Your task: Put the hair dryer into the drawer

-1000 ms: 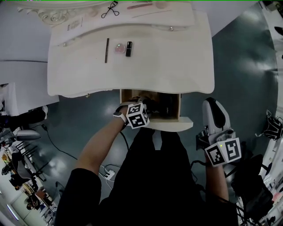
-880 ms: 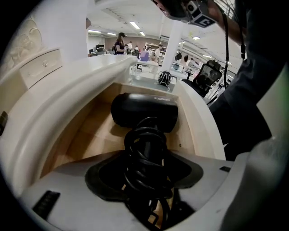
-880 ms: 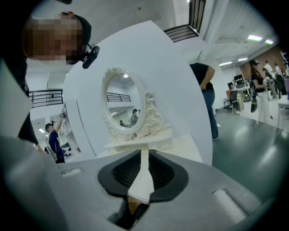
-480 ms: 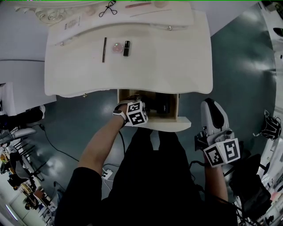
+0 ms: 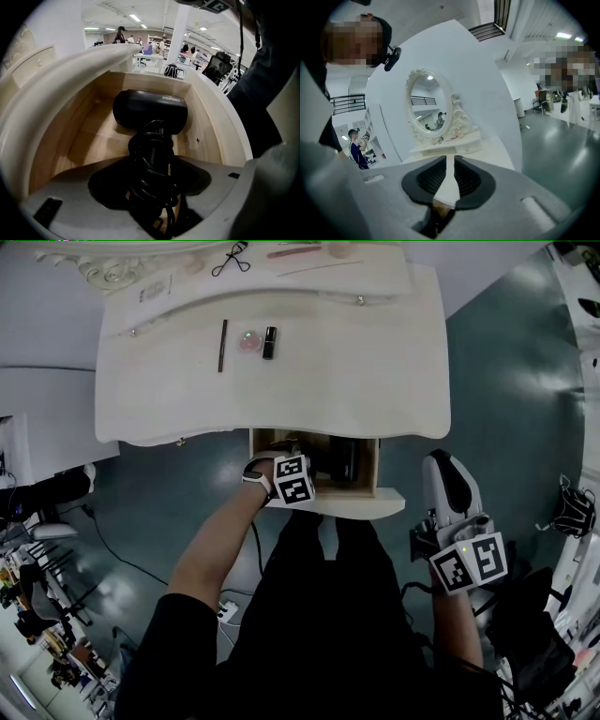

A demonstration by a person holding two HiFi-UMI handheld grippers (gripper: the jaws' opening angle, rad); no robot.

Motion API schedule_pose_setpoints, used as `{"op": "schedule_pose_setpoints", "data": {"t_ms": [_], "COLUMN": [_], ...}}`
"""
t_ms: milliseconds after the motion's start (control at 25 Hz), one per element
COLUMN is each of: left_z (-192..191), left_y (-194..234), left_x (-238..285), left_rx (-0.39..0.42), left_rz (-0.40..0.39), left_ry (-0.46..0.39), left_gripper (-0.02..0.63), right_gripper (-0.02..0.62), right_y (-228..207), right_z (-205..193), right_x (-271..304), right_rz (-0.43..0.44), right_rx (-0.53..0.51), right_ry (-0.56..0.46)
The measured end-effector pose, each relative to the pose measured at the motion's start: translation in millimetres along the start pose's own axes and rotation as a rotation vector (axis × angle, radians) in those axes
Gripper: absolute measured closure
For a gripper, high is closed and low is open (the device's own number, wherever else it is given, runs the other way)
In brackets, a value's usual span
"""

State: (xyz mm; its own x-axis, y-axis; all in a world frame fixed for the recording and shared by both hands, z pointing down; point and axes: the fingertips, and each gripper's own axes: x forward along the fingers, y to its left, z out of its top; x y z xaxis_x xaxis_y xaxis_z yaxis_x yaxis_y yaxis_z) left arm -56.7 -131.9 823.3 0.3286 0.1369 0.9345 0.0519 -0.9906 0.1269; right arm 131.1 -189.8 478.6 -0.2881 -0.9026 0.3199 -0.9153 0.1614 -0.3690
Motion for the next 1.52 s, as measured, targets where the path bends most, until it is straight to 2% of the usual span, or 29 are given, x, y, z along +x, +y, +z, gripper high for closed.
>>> {"op": "schedule_pose_setpoints", "data": {"t_ms": [160, 360, 480, 600, 840, 1120, 1240, 1360, 1520], "left_z": [-5, -6, -5, 1, 29, 85, 104, 113, 121], "left_y": [0, 0, 4, 15, 29, 38, 46, 50, 53], "left_x": [5, -2, -17, -45, -134, -256, -305, -350, -409], "left_rx": [-0.034, -0.096, -0.117, -0.154, -0.228, -0.383, -0.404, -0.412, -0.529], "left_rz": [-0.014, -0.005, 0.026, 0.102, 0.255, 0.393, 0.473, 0.583, 0.679], "left_ry": [0.034, 0.013, -0.015, -0.078, -0.259, -0.577, -0.705, -0.795, -0.970], "left_gripper": [0.341, 0.331, 0.330, 0.330, 0.330, 0.333, 0.339, 0.347, 0.360], "right_gripper": [0.541, 0.541, 0.541, 0.541, 0.541, 0.543, 0.546, 0.552, 0.560], "right_y": [5, 9, 9, 7, 9, 20, 32, 44, 59], "right_z": [1, 2, 4, 10, 42, 76, 93, 109, 129], "right_x": [-2, -7, -9, -11, -10, 2, 7, 9, 7], "right_rz": [0.009, 0.018, 0.018, 0.017, 0.018, 0.034, 0.062, 0.089, 0.109], "right_rx": [-0.007, -0.019, -0.028, -0.049, -0.137, -0.256, -0.331, -0.385, -0.381], "right_ry": [-0.002, -0.007, -0.015, -0.030, -0.094, -0.167, -0.192, -0.216, -0.255]}}
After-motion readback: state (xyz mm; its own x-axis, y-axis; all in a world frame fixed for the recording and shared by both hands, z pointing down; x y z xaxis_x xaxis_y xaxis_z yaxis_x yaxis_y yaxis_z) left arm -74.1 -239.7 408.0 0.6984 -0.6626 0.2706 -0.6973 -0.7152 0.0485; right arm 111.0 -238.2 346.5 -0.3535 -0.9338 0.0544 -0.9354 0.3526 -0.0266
